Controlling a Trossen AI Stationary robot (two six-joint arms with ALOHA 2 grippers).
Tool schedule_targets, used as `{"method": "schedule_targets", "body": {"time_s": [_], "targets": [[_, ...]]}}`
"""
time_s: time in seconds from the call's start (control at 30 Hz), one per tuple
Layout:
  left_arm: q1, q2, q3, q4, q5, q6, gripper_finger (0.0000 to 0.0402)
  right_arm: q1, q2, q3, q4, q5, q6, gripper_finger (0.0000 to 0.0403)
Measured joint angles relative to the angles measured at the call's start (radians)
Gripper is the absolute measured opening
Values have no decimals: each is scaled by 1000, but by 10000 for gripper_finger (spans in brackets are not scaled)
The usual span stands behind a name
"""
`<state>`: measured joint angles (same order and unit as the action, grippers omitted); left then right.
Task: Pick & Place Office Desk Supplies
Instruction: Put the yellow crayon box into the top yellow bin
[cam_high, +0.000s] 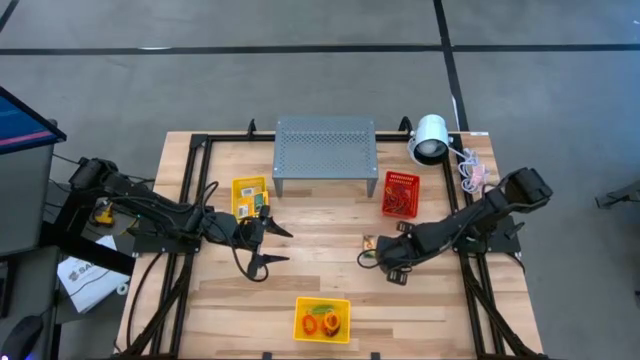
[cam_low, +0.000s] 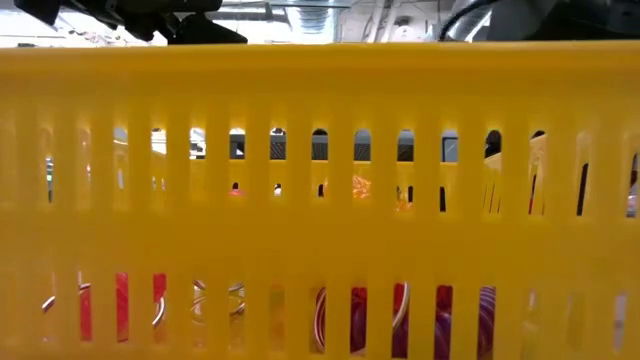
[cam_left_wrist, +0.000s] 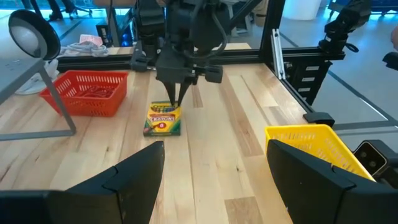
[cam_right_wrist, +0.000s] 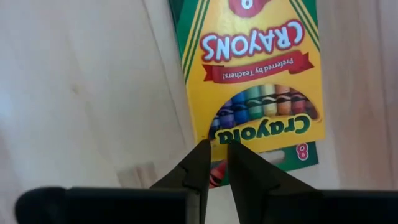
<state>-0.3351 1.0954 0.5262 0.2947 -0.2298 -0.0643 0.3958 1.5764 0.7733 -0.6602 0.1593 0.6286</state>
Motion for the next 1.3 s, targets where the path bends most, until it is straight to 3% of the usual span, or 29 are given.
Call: {"method": "schedule_targets", "body": {"time_s": [0.3,0.7,0.87,1.03,1.17,1.3], "targets": [[0,0,0,1,0,-1,280,-16,9,-6,228,-6,-76,52],[1,0,0,2,0,-5,280,-88,-74,-6,407,-6,-159,52],[1,0,0,1,0,-5,280,-139,-93,3,489,-92,-195,56],[1,0,0,-1,0,-4,280,-199,-93,49,434,-187,-211,102],[1,0,0,-12,0,-4,280,-227,-93,94,412,-217,-231,167],[1,0,0,-43,-1,-3,280,-244,-81,173,284,-216,-248,233]]}}
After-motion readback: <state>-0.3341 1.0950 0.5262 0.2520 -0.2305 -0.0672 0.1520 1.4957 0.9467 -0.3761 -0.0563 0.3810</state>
